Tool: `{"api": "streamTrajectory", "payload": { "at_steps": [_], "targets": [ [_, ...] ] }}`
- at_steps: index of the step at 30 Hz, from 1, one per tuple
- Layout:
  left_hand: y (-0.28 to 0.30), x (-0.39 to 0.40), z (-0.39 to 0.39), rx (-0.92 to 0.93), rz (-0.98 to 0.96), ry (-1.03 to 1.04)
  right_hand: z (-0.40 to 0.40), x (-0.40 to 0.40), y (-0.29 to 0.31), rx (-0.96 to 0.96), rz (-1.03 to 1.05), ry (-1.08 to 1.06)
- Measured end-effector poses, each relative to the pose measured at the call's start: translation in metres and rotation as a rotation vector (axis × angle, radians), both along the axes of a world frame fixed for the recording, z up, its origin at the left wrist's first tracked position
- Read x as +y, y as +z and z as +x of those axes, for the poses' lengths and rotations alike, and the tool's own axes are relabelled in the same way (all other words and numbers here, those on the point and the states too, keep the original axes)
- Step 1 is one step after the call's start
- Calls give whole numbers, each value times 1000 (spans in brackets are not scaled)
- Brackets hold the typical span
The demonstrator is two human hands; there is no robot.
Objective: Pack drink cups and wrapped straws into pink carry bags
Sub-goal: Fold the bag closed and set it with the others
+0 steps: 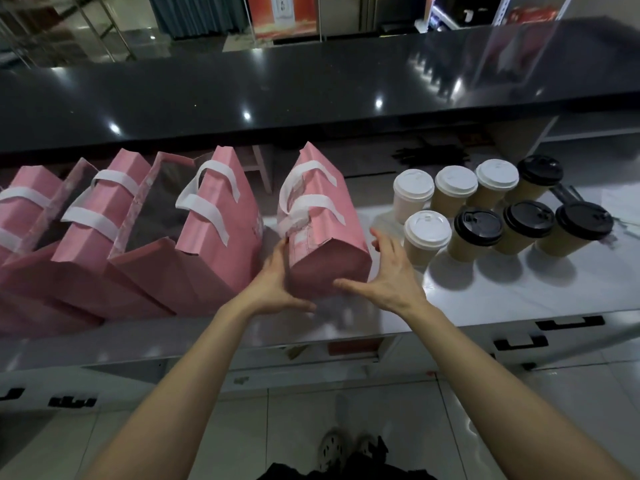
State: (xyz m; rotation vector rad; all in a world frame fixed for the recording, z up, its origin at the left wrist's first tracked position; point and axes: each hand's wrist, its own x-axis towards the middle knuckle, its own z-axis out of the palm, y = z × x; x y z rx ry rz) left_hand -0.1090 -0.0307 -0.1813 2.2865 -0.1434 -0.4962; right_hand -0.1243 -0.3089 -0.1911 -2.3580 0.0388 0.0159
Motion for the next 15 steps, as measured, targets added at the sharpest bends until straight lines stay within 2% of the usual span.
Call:
{"api": "streamTrajectory", "payload": {
  "at_steps": [5,8,15],
  "targets": [
    [-24,-8,-5,-77,-116,113,7,3,-10,139,108,145],
    [-30,-12,-8,-162,-185,112,8,10,-8,111,192,162],
    [2,-6,-9,-371,-203,44,1,9,27,-16,185,194]
  ]
}}
